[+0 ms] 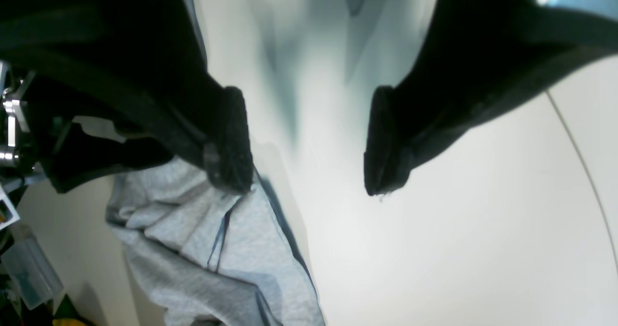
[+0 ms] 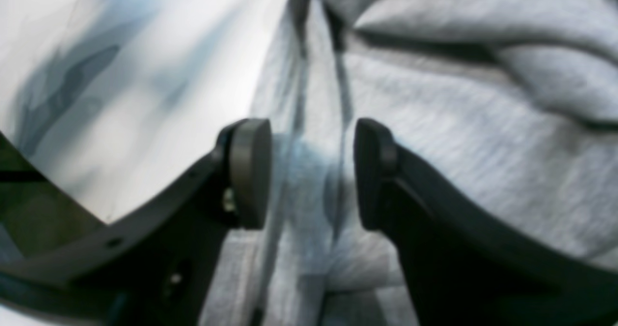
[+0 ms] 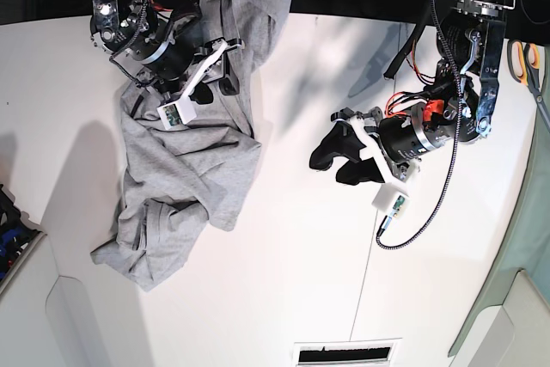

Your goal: Layout the t-shirt on the table in an organized manner, then fold the t-shirt properly

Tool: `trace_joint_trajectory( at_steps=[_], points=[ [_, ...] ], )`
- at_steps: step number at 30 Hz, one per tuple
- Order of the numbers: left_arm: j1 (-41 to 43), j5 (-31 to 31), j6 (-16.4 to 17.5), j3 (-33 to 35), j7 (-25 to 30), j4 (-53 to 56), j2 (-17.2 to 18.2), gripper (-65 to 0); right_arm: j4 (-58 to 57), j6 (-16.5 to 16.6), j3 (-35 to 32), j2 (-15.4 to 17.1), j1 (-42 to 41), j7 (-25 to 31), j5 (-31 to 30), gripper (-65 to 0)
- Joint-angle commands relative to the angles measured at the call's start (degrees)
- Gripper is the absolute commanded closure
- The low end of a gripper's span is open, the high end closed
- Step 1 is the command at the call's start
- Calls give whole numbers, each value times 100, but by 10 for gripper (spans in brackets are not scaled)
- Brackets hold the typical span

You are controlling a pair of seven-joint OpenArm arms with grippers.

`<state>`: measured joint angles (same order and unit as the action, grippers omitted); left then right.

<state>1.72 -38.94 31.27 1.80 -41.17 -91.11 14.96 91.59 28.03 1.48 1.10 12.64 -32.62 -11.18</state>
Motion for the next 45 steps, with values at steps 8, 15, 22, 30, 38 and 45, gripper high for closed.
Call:
trace_joint_trajectory(
  at_steps=[8, 15, 22, 30, 38, 45],
  points=[
    [-57, -111, 72, -22, -33, -96, 28, -399, -271, 59, -79, -2, -17, 153, -431, -278],
    [-44, -107, 72, -22, -46, -96, 31, -399, -267, 81, -490, -4, -7, 223, -426, -278],
    [-44, -107, 72, -22, -48, -96, 33, -399, -267, 68, -970, -35, -11, 341, -424, -71],
    [-59, -111, 72, -22, -39, -96, 205, -398, -267, 76, -997, -166, -184, 734, -424, 0],
    [-144, -129, 68, -111, 26, -96, 691, -398, -269, 236, -1528, -697, -833, 675, -374, 0],
    [-157, -166, 70, -658, 35, -96, 909, -398, -269, 179, -1921, -839, -1010, 560, 31, -248]
  ],
)
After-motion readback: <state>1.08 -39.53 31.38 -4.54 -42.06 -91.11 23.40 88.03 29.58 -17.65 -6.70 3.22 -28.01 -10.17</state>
